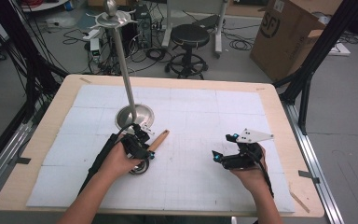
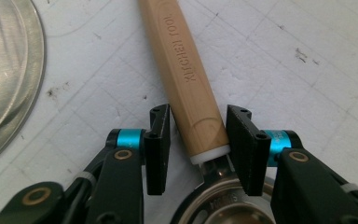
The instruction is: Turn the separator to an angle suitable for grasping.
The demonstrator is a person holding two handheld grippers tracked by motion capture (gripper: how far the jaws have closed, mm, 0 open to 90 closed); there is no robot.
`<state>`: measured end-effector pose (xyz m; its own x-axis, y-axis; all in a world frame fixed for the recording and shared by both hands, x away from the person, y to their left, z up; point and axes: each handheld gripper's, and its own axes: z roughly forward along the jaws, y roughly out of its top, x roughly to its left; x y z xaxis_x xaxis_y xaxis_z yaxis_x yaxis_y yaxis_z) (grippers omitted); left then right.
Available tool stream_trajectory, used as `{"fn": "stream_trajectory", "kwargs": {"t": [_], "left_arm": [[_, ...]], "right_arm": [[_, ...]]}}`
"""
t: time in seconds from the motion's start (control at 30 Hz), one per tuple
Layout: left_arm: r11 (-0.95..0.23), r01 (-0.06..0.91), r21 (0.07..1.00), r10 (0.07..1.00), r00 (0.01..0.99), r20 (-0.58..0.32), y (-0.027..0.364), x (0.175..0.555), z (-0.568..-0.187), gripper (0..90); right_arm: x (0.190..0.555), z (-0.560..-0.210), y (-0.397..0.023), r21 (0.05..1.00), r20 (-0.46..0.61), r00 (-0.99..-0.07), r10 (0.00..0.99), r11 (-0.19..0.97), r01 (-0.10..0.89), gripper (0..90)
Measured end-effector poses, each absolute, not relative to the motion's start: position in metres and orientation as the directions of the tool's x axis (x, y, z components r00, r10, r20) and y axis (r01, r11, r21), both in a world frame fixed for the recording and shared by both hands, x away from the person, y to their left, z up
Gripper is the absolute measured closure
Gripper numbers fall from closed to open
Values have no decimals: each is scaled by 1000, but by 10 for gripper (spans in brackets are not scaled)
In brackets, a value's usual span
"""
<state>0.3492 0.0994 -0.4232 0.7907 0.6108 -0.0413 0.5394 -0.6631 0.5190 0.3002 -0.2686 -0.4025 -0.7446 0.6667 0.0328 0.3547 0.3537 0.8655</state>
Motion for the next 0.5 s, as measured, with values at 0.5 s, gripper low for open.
{"fn": "stream_trajectory", "kwargs": {"t": [0.5], "left_arm": [[-687,543,483,606,795,-32,96,355,-421,582]], "right_arm": [[300,-403,-267,861,36,-746,665,358,360,141]]}}
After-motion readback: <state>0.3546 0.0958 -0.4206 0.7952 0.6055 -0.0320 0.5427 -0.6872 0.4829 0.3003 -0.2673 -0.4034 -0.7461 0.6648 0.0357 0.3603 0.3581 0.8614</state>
